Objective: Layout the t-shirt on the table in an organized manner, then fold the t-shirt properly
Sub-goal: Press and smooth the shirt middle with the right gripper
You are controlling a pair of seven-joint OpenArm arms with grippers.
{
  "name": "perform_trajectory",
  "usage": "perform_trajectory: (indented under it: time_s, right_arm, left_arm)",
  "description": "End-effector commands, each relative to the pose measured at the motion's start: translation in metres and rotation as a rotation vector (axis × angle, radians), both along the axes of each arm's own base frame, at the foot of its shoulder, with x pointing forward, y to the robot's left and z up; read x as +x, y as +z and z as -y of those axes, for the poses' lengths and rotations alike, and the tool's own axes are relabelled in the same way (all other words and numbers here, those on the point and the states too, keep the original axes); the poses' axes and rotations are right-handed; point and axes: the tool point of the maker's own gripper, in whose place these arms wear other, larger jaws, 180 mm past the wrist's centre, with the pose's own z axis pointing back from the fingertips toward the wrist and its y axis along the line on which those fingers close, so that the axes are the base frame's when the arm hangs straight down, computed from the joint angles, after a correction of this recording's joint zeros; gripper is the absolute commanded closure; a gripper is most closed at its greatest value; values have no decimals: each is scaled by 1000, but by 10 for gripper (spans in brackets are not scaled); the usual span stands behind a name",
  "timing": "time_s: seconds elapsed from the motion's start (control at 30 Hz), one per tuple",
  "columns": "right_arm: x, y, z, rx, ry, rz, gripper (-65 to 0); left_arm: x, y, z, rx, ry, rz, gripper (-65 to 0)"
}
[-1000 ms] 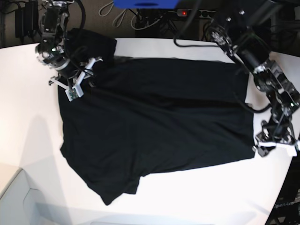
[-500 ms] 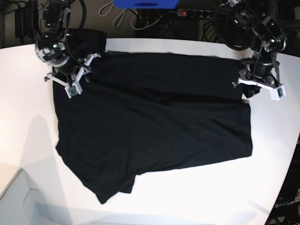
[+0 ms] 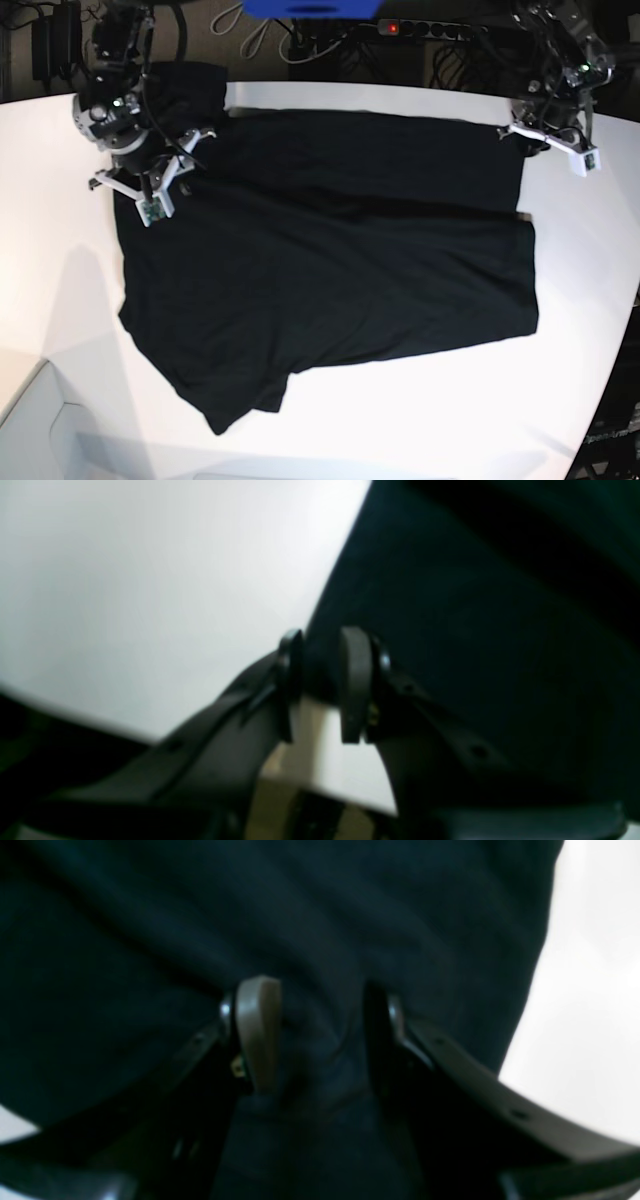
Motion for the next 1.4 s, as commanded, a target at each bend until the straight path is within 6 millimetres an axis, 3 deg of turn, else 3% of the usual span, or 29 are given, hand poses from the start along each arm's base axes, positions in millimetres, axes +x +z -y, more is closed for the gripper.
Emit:
perform_trajectory:
  time_s: [0.0, 0.2, 0.37, 0.47, 0.53, 0.6, 0.7, 0.87, 1.0, 1.13, 1.37]
  right_arm:
    - [9, 12, -2, 6, 5, 47, -252]
    - [31, 26, -36, 39, 85, 100, -252]
    - [41, 36, -75, 64, 191, 131, -248]
    - [43, 40, -94, 75, 243, 143, -247]
    - [50, 48, -108, 79, 282, 166, -243]
    - [54, 52, -115, 81, 301, 179, -217]
    - [65, 51, -129, 89, 338, 178, -150]
    - [84, 32, -140, 108, 350, 122, -31]
    - [102, 5, -143, 122, 350, 37, -34]
    - [117, -21, -142, 127, 343, -54, -33]
    - [138, -23, -145, 152, 343, -48, -34]
  left_arm:
    - [10, 18, -4, 31, -9, 61, -127]
    - [7, 24, -5, 51, -16, 66, -127]
    - [22, 28, 5, 23, -9, 104, -126]
    - [26, 15, 6, 3, 3, 79, -117]
    - [24, 1, 6, -4, 6, 38, -67]
    - [23, -12, 5, -7, 8, 0, 0]
    - [18, -24, 2, 3, 5, -47, -5]
    - [9, -32, -6, 13, 5, -83, 0]
    - [-8, -44, -15, 18, 5, -139, 0]
    - [-23, -43, -27, 49, 0, -164, 0]
    - [-30, -39, -30, 69, -5, -169, 0]
